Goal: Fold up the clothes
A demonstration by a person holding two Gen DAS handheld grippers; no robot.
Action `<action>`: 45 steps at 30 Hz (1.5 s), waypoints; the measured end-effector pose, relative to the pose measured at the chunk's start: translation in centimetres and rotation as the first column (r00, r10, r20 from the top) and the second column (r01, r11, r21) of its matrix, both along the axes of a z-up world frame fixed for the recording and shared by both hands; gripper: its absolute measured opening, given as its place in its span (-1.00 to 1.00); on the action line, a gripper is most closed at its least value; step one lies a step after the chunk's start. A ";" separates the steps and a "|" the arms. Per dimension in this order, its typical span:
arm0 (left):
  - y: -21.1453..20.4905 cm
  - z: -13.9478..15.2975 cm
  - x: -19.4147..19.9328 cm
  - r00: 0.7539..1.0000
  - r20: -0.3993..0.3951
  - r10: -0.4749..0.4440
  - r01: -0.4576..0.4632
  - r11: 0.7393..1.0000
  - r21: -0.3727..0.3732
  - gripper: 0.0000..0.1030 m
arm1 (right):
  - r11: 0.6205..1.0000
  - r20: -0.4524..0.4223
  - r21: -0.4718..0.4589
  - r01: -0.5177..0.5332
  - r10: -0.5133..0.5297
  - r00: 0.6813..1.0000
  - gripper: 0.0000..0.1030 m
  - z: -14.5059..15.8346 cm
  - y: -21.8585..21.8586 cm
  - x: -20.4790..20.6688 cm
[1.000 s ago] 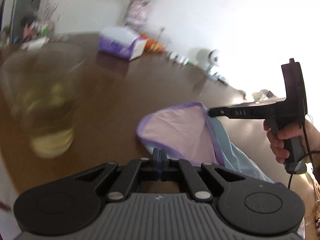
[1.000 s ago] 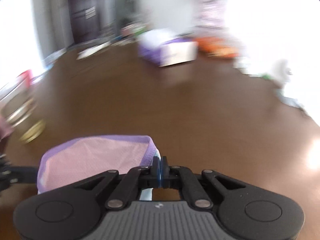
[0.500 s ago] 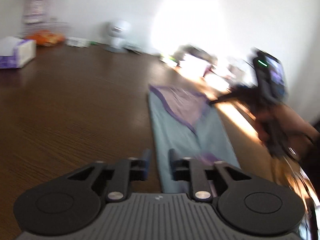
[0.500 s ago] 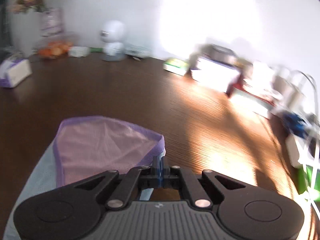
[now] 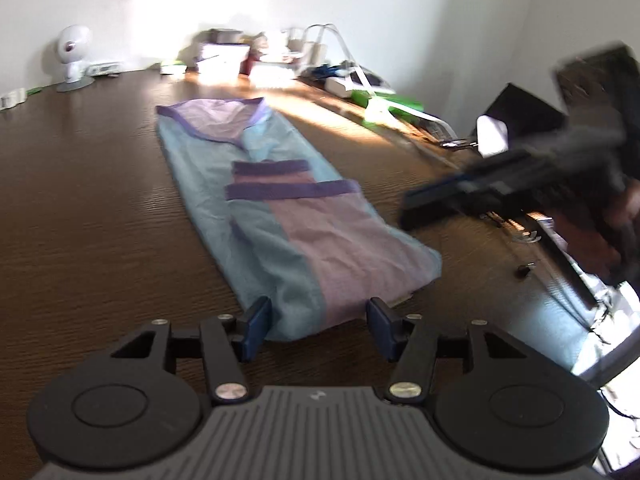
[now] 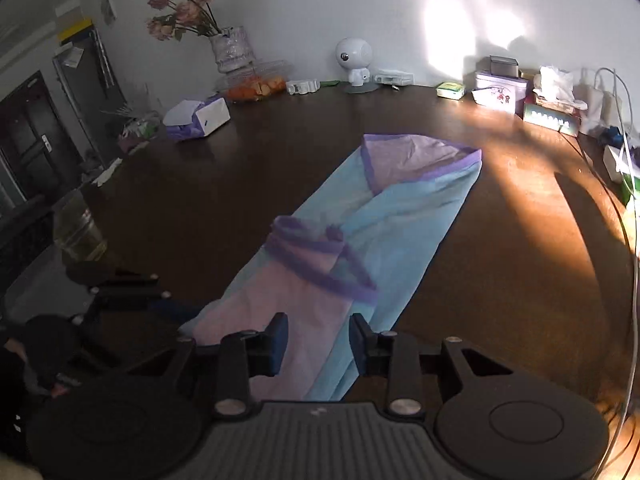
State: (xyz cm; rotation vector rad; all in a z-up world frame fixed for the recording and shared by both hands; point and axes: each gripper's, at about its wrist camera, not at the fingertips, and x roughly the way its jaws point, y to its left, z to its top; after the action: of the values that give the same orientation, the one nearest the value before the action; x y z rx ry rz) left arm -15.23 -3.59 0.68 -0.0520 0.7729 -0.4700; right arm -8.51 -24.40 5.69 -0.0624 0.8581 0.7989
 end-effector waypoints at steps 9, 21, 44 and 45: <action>0.7 -0.3 -0.6 1.000 0.012 0.000 0.000 1.000 -0.013 -0.85 | 0.993 -0.016 0.079 0.089 -0.088 0.996 -0.57 -3.7 -1.2 -2.8; 4.6 0.3 -6.8 0.997 0.064 -0.046 0.045 0.999 0.026 -0.24 | 0.992 0.169 0.049 -0.115 0.105 0.980 -0.10 -2.9 -0.5 -11.3; 4.3 2.4 -13.8 0.967 0.206 -0.148 0.146 0.989 0.025 -0.98 | 0.991 0.202 0.071 -0.112 0.096 0.975 -0.97 -1.3 -1.5 -16.8; 4.3 2.9 -13.6 0.965 0.220 -0.141 0.142 0.990 0.012 -0.98 | 0.991 0.211 0.085 -0.100 0.080 0.974 -0.97 -0.9 -1.7 -17.1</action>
State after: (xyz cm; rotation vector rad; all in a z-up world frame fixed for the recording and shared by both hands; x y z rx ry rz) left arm -28.79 0.74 3.58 0.0522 0.5591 -0.6022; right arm -25.59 -26.12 4.83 -0.0990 0.6227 0.9011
